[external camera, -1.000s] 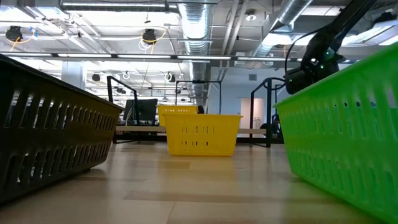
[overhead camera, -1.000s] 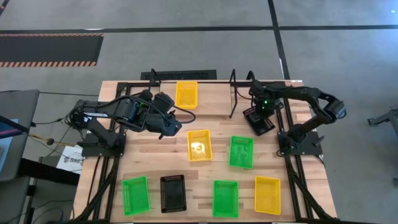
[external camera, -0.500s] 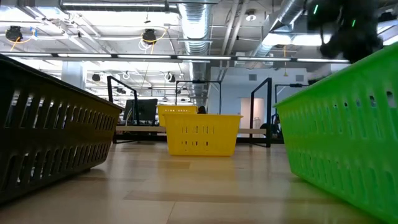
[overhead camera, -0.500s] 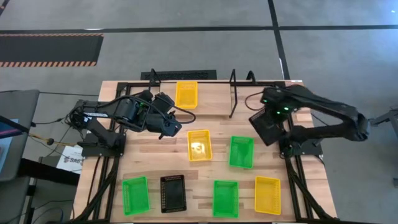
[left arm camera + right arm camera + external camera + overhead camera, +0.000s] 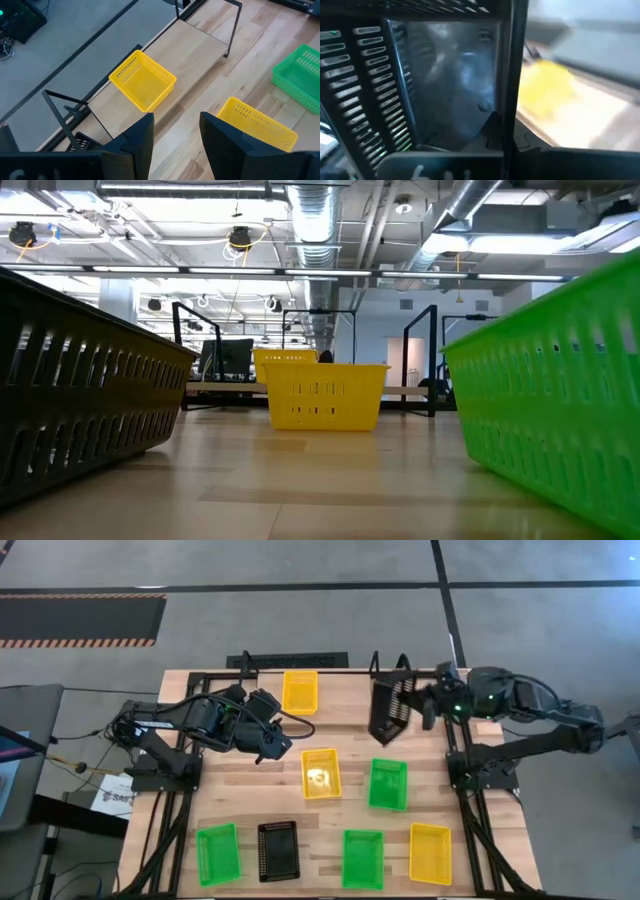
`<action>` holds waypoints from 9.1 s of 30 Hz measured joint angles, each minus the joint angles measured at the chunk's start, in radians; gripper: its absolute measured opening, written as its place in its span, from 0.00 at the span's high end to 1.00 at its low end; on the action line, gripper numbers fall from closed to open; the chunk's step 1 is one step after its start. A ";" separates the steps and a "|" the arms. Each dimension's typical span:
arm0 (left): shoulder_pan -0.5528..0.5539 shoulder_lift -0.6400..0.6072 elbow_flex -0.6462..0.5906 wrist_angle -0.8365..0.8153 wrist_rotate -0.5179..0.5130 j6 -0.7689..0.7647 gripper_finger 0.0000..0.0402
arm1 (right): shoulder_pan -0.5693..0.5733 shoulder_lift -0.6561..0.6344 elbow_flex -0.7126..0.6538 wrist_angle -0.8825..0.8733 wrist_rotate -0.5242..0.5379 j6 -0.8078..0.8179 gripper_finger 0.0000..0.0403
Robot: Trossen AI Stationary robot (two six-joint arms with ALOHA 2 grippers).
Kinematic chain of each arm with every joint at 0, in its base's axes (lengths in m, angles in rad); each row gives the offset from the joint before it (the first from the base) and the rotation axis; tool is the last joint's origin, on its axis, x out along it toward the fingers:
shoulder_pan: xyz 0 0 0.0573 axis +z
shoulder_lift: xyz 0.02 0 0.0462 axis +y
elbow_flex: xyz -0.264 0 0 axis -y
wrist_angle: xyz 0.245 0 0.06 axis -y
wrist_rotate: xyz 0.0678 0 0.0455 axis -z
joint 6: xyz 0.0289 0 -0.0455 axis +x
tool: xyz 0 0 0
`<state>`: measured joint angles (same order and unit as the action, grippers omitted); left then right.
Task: Stack baskets on shelf by color
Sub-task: Put the top right black bin on the shelf
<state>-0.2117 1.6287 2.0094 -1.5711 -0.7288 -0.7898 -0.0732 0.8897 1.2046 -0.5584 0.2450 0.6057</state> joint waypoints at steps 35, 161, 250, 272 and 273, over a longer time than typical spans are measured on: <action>-0.068 -0.203 -0.039 0.003 -0.052 0.191 0.63 | -0.321 0.668 0.271 -0.175 -0.114 0.040 1.00; -0.129 -0.562 -0.557 0.017 -0.042 -0.142 0.63 | -0.438 1.038 0.476 -0.254 -0.392 0.072 1.00; -0.129 -0.562 -0.557 0.017 -0.038 -0.158 0.63 | -0.599 1.061 0.312 -0.284 -0.345 0.011 0.78; -0.129 -0.562 -0.557 0.017 -0.038 -0.158 0.63 | -0.557 1.062 0.443 -0.273 -0.349 -0.029 0.62; -0.130 -0.562 -0.557 0.017 -0.038 -0.158 0.63 | -0.557 1.062 0.443 -0.272 -0.349 -0.029 0.62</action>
<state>-0.3412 1.0672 1.4525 -1.5539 -0.7670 -0.9474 -0.6300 1.9522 1.6478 -0.8306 -0.1040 0.5766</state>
